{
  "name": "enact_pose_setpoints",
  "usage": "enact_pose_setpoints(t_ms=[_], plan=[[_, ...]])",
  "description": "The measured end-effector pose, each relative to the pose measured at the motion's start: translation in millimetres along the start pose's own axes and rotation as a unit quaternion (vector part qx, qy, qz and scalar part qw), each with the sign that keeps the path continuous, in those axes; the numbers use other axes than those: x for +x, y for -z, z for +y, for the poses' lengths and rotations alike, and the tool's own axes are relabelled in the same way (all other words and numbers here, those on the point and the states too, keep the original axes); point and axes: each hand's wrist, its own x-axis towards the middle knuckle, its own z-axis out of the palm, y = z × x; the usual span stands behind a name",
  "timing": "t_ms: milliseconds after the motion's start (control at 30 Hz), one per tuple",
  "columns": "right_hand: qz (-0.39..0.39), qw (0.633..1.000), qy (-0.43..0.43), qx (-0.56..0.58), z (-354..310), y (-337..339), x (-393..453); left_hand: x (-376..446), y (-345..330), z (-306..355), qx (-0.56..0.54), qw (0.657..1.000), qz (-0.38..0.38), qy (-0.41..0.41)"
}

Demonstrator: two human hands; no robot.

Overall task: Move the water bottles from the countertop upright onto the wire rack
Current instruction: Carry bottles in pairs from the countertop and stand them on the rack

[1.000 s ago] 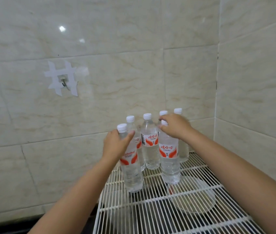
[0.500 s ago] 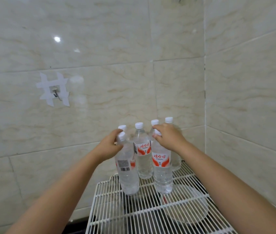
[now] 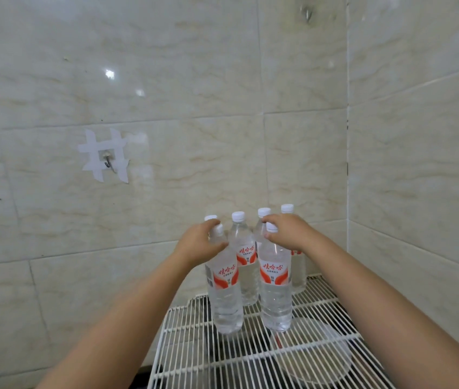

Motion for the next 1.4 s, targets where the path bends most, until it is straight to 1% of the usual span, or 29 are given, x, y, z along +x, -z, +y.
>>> enact_pose_setpoints(t_ms=[67, 133, 200, 300, 400, 500, 600, 700, 900, 967, 1100, 1167, 1300, 1333, 1400], plan=[[-0.002, 1.0, 0.001, -0.001, -2, 2, 3, -2, -15, 5, 0.029, 0.999, 0.032, 0.012], [0.006, 1.0, 0.016, 0.01, -8, 0, 5, -1, -22, 10, 0.029, 0.996, 0.076, 0.03], [0.004, 0.999, 0.032, 0.036, -12, -3, 8, 4, -20, 12, -0.021, 0.993, 0.1, 0.051], [0.001, 0.995, 0.041, 0.092, -13, -7, 15, 9, -14, 7, -0.112, 0.985, 0.105, 0.082], [0.001, 0.991, 0.056, 0.122, -15, -12, 21, 9, -15, 0, -0.178, 0.975, 0.106, 0.075], [-0.01, 0.989, 0.082, 0.124, -20, -20, 28, 9, -18, -4, -0.233, 0.96, 0.127, 0.084], [0.001, 0.987, 0.092, 0.134, -21, -23, 34, 9, -26, -2, -0.26, 0.953, 0.137, 0.076], [0.008, 0.983, 0.098, 0.152, -16, -26, 36, 8, -32, -1, -0.265, 0.95, 0.15, 0.068], [0.005, 0.979, 0.147, 0.141, -15, -30, 38, 6, -41, -2, -0.281, 0.936, 0.2, 0.072], [0.0, 0.98, 0.144, 0.139, -13, -31, 39, 4, -43, -1, -0.282, 0.933, 0.21, 0.077], [-0.004, 0.984, 0.122, 0.132, -10, -34, 38, 2, -43, 2, -0.28, 0.934, 0.207, 0.081], [-0.011, 0.988, 0.116, 0.104, -9, -34, 38, -1, -42, 2, -0.267, 0.941, 0.194, 0.07], [-0.028, 0.993, 0.111, 0.035, -8, -36, 39, -9, -34, -3, -0.214, 0.965, 0.141, 0.048], [-0.017, 0.994, 0.107, 0.022, -10, -36, 38, -12, -29, -7, -0.191, 0.971, 0.138, 0.048], [0.054, 0.992, 0.114, -0.015, -18, -37, 32, -21, -15, -21, -0.112, 0.981, 0.148, 0.047]])
